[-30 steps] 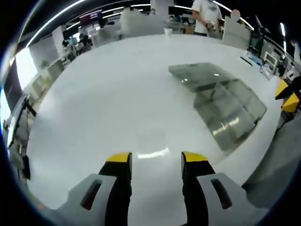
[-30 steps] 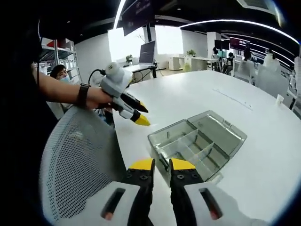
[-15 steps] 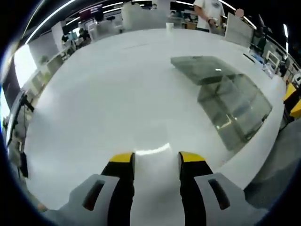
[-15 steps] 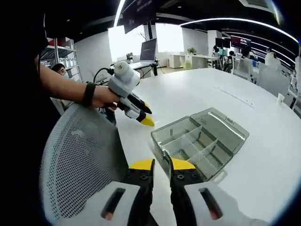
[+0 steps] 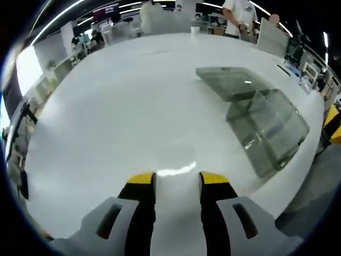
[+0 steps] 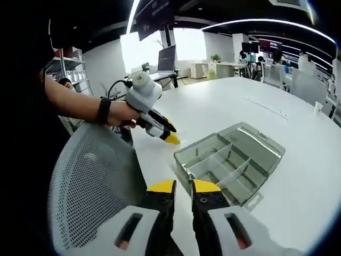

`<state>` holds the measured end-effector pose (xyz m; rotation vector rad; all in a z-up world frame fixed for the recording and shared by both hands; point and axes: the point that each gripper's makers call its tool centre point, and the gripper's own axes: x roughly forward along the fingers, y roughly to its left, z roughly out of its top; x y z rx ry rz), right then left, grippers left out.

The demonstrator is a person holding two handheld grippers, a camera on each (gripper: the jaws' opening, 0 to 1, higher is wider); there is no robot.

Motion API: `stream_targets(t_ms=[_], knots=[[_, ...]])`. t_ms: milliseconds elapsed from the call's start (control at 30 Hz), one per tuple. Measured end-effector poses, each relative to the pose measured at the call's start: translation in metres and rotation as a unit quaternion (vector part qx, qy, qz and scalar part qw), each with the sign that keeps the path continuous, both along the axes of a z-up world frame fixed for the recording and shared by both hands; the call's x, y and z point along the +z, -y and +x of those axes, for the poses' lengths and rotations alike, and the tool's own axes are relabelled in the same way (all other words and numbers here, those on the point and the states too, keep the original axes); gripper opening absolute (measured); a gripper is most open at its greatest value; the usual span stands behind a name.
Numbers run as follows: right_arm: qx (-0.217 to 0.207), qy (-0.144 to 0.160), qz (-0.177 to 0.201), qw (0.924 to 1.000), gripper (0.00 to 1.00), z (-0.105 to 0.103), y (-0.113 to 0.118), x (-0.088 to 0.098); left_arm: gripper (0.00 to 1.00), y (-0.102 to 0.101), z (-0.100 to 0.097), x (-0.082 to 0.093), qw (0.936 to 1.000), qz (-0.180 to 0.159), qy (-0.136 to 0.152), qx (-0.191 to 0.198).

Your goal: Insert the divider into the dual guide fixture by aligning both edges with the guide slots and pushing it downward to the bottom, including one-sided entry, uneven engagement, binding, and posture correction.

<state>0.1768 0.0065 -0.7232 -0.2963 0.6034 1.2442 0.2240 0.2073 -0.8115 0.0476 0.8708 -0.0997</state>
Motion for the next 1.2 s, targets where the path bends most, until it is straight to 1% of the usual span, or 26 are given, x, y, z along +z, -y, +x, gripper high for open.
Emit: stream_targets(t_ms=[33,67,133,200,267,367,467,533,567,600,667,700,733,800,900,967,1033,1200], knots=[[0.0,0.001,-0.001,1.0,0.07,0.001,-0.001,0.0,0.3,0.0,0.0,0.0,1.0,-0.003,-0.002,0.001],[-0.001,0.0,-0.001,1.0,0.07,0.001,-0.001,0.0,0.29,0.002,-0.002,0.0,0.9999,0.003,-0.011,-0.011],[-0.005,0.001,0.003,1.0,0.07,0.001,0.0,0.002,0.29,0.006,-0.005,0.002,0.9992,0.019,-0.015,-0.033],[-0.008,-0.002,0.012,0.9999,0.07,0.001,-0.001,0.003,0.29,0.009,-0.005,0.005,0.999,0.023,-0.007,-0.037],[-0.009,-0.009,0.016,0.9998,0.07,-0.001,-0.001,0.002,0.29,0.01,-0.005,0.008,0.9992,0.019,0.0,-0.036],[-0.01,-0.011,0.02,0.9997,0.07,-0.001,-0.001,0.003,0.29,0.014,-0.007,0.012,0.9992,0.013,0.002,-0.037],[-0.011,-0.014,0.026,0.9995,0.07,-0.001,-0.002,0.004,0.29,0.017,-0.009,0.018,0.9988,0.018,0.012,-0.045],[-0.014,-0.018,0.035,0.9991,0.07,0.001,-0.004,0.005,0.29,0.016,-0.01,0.022,0.998,0.029,0.02,-0.052],[-0.016,-0.023,0.039,0.9989,0.07,0.002,-0.005,0.005,0.29,0.015,-0.01,0.026,0.9959,0.052,0.029,-0.068],[-0.017,-0.025,0.041,0.9987,0.08,0.002,-0.006,0.006,0.29,0.017,-0.011,0.029,0.9951,0.056,0.033,-0.074],[-0.016,-0.024,0.044,0.9986,0.08,0.003,-0.008,0.008,0.29,0.022,-0.01,0.038,0.9949,0.049,0.04,-0.078],[-0.016,-0.024,0.046,0.9985,0.08,0.003,-0.009,0.01,0.29,0.027,-0.008,0.045,0.9916,0.058,0.049,-0.105],[-0.015,-0.024,0.049,0.9984,0.08,0.003,-0.011,0.012,0.29,0.029,-0.008,0.049,0.9898,0.065,0.053,-0.115],[-0.012,-0.026,0.056,0.998,0.08,0.002,-0.014,0.015,0.29,0.033,-0.007,0.06,0.9868,0.075,0.067,-0.126],[-0.013,-0.025,0.06,0.9978,0.08,0.007,-0.016,0.018,0.29,0.037,-0.006,0.072,0.9832,0.081,0.082,-0.141],[-0.024,-0.025,0.067,0.9971,0.07,0.011,-0.018,0.02,0.29,0.041,-0.003,0.081,0.9778,0.097,0.1,-0.157],[-0.025,-0.03,0.075,0.9964,0.07,0.012,-0.02,0.022,0.29,0.045,-0.005,0.083,0.9748,0.106,0.101,-0.168],[-0.024,-0.03,0.079,0.9962,0.07,0.013,-0.024,0.023,0.29,0.056,-0.004,0.086,0.9725,0.094,0.117,-0.179]])
